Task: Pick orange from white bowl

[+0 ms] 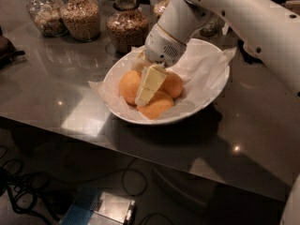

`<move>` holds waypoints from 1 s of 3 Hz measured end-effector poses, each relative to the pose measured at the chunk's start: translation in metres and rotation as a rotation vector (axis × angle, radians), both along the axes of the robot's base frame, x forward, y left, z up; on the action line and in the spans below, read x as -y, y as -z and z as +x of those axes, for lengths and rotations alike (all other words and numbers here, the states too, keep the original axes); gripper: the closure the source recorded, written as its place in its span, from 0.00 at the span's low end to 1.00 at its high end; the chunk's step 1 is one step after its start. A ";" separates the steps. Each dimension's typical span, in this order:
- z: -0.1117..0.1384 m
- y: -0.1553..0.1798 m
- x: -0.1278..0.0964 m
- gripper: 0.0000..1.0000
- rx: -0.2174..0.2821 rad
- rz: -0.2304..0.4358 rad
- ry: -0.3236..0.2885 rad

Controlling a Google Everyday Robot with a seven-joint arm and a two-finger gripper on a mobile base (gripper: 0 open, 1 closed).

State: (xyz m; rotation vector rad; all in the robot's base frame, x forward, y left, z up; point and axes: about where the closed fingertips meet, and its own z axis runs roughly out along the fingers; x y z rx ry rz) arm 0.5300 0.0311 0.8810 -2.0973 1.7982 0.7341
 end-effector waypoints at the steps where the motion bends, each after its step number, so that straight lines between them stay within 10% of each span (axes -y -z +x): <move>1: 0.000 0.000 0.000 0.10 0.000 0.000 0.000; 3: 0.005 0.006 -0.005 0.00 -0.005 0.012 0.018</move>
Offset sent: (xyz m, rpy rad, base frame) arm 0.0000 0.0000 0.0000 0.0000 0.0000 0.0000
